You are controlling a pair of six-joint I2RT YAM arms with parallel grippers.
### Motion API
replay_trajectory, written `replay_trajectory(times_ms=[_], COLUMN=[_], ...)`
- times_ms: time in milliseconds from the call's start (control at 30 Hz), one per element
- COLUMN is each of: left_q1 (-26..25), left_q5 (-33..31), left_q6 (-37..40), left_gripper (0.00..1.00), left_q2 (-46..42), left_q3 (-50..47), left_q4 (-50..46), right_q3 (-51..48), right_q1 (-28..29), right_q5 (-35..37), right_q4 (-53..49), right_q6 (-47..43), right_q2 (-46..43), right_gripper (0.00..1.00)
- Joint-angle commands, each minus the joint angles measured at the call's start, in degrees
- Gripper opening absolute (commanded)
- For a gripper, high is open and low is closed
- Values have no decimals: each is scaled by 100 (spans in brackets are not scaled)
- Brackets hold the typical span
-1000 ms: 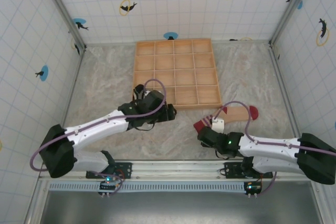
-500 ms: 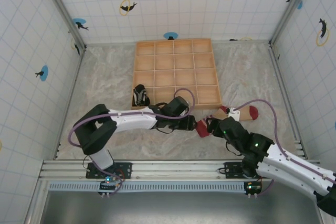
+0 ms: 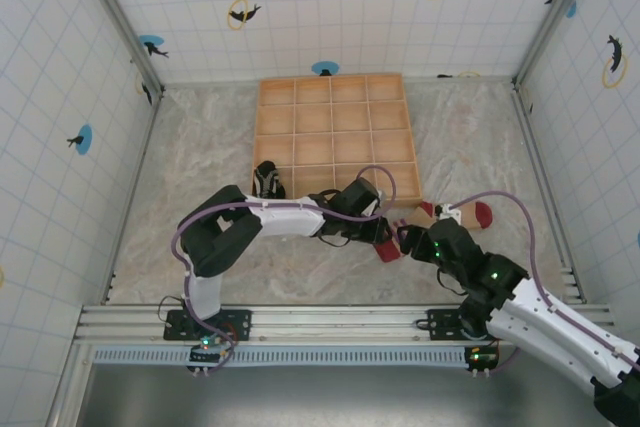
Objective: Roll the socks
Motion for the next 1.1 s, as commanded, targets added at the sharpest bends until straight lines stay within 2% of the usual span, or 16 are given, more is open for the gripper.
replay_trajectory(times_ms=[0, 233, 300, 433, 567, 733, 1000, 1033, 1067], left_q1=[-4, 39, 40, 43, 43, 49, 45, 41, 40], left_q5=[-59, -159, -213, -268, -443, -768, -1166, -1199, -1214], left_q6=[151, -43, -150, -408, -716, -1070, -1764, -1784, -1797], left_gripper=[52, 17, 9, 0, 0, 0, 0, 2, 9], left_q2=[102, -135, -306, -725, -1250, -2052, -3133, -3187, -3232], left_q3=[-8, -360, -560, -1217, -1849, -2512, -3100, -3115, -3134], left_q4=[-123, -150, -128, 99, 131, -280, -958, -1037, -1100], right_q3=[-94, -143, -186, -151, -188, -338, -639, -669, -701], right_q1=[-62, -65, -4, 424, 1055, 1738, 3407, 3647, 3845], right_q5=[-42, -305, -549, -410, -83, 236, 1240, 1396, 1505], right_q4=[-84, 252, 497, 737, 1099, 1488, 2279, 2415, 2537], right_q6=[-83, -439, -744, -1188, -1525, -1834, -2517, -2651, -2804], right_q2=[-119, -64, 43, 216, 238, 435, 1184, 1301, 1419], right_gripper=[85, 82, 80, 79, 80, 79, 77, 77, 77])
